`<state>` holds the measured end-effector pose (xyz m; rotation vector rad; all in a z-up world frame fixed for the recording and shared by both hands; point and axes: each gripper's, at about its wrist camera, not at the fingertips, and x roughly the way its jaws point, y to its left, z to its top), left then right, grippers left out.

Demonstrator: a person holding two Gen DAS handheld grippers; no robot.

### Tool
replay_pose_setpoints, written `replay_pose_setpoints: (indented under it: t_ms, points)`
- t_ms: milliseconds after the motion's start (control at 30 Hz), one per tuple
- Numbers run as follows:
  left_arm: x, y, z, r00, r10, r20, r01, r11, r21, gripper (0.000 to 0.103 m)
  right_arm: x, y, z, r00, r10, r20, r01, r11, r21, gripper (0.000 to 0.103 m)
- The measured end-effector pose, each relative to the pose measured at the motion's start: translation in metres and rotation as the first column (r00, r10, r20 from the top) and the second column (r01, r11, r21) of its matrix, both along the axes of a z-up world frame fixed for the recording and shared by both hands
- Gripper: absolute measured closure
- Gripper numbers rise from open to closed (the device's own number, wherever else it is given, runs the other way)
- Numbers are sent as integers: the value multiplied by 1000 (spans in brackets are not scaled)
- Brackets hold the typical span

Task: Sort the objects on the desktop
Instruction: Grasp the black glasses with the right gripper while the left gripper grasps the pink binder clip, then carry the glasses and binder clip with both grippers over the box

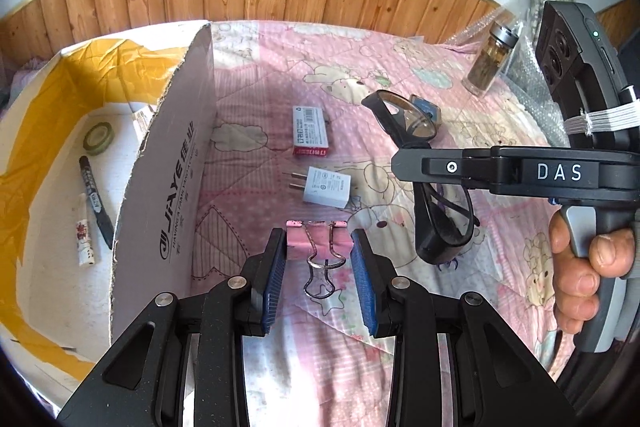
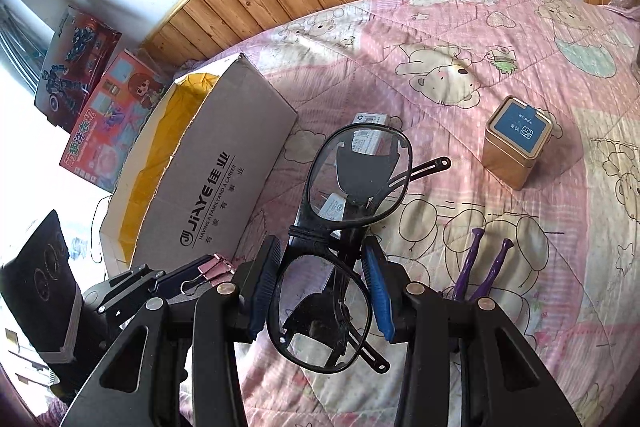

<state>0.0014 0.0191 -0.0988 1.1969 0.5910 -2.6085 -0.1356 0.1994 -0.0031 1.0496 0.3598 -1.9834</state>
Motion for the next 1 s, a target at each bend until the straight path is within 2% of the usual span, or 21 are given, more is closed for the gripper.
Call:
replay_pose_setpoints:
  t_ms: [533, 1000]
  points:
    - [20, 5, 23, 999, 13, -45, -15, 999, -30, 69, 36, 0, 5, 997, 55, -45, -56, 998, -13, 59]
    - [41, 0, 43, 994, 40, -98, -43, 999, -26, 69, 67, -7, 14, 988, 112, -106, -116, 993, -28, 59]
